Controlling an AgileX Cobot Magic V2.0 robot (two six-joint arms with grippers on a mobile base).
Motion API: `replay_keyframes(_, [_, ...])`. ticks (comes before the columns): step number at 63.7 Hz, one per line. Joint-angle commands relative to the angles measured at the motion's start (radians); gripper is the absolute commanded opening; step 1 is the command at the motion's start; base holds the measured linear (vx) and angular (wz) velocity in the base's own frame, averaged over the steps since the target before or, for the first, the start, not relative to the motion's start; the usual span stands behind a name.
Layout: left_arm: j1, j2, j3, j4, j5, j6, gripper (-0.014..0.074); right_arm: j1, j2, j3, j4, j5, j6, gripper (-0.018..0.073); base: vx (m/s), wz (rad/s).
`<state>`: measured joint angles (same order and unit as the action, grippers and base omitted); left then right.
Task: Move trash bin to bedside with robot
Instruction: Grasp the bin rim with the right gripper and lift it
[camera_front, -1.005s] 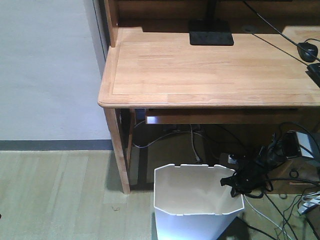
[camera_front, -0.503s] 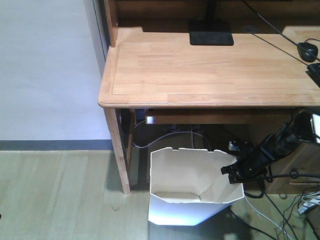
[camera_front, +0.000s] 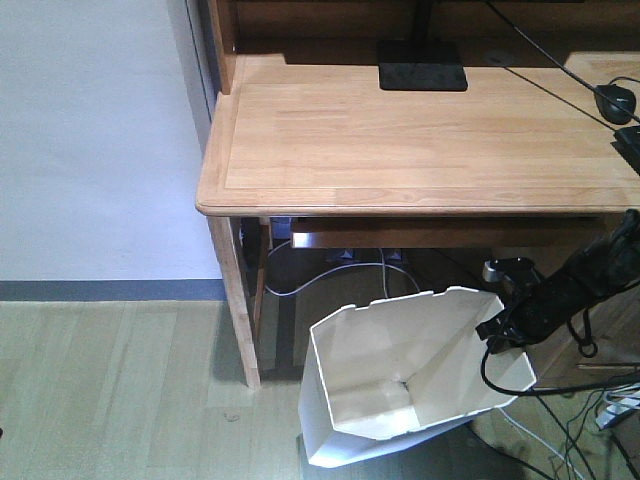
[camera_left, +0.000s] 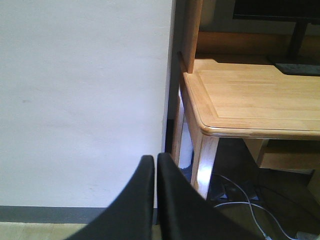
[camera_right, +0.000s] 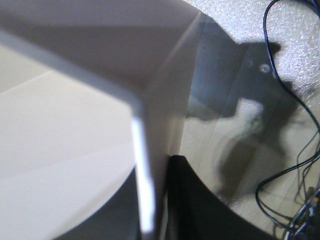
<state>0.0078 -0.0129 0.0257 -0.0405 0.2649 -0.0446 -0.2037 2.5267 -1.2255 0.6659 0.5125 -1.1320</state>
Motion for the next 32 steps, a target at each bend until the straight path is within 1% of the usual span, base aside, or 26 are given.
replay_keyframes(1, [0.001,-0.014,0.012,-0.004,-0.069,-0.006,-0.0006,-0.005,-0.140,0.021,0.066,0.122,-0.024,-0.0006,0.00,0.00])
replay_keyframes(32, [0.001,-0.014,0.012,-0.004,-0.069,-0.006,-0.0006,-0.005,-0.171,0.025,0.069,0.208,-0.025,-0.0006,0.00,0.00])
